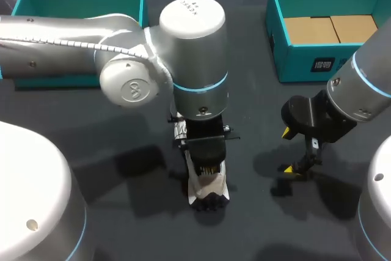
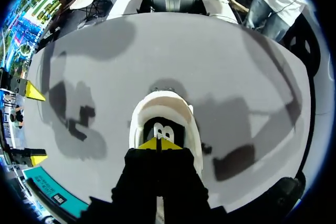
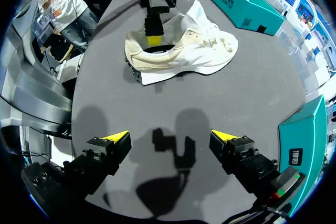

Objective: Take the shoe out of the shoebox, open the shoe tongue, remove and reinsert the insole, then place the shoe into the shoebox

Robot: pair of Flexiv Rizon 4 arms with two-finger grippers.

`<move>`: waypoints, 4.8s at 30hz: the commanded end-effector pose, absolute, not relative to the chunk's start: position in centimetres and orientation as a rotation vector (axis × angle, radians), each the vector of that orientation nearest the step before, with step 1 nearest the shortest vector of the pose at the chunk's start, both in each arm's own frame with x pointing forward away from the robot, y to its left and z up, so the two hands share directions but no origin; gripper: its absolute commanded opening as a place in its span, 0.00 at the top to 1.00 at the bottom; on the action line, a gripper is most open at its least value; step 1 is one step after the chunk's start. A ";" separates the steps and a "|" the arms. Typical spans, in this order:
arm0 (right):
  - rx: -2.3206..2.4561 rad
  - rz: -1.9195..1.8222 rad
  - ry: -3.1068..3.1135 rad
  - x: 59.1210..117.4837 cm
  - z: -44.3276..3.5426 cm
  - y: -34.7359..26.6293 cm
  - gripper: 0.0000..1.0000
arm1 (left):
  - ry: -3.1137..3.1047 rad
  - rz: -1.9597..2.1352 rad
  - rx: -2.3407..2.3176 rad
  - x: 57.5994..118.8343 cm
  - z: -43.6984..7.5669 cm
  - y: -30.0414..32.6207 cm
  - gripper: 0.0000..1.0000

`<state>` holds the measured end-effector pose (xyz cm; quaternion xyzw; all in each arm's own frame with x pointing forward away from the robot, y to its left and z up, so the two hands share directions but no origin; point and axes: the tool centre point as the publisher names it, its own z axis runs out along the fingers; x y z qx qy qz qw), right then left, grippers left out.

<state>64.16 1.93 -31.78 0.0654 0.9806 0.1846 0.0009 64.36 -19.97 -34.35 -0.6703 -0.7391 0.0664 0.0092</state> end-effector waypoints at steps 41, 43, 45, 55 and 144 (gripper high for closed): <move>0.206 0.576 3.076 64.0 -31.8 1.9 0.00 | -2.440 -0.151 -2.082 67.4 -35.6 -19.7 0.46; 0.206 0.576 3.076 64.0 -31.8 1.9 0.00 | -2.442 -0.150 -2.078 67.6 -35.6 -19.6 0.43; 0.206 0.576 3.076 64.0 -31.8 1.9 0.00 | -2.446 -0.147 -2.073 67.8 -35.5 -19.5 0.36; 0.206 0.576 3.076 64.0 -31.8 1.9 0.00 | -2.464 -0.117 -2.042 68.6 -35.0 -19.1 0.18; 0.206 0.576 3.076 64.0 -31.8 1.9 0.00 | -2.380 0.238 -1.981 70.8 -31.5 -18.0 0.73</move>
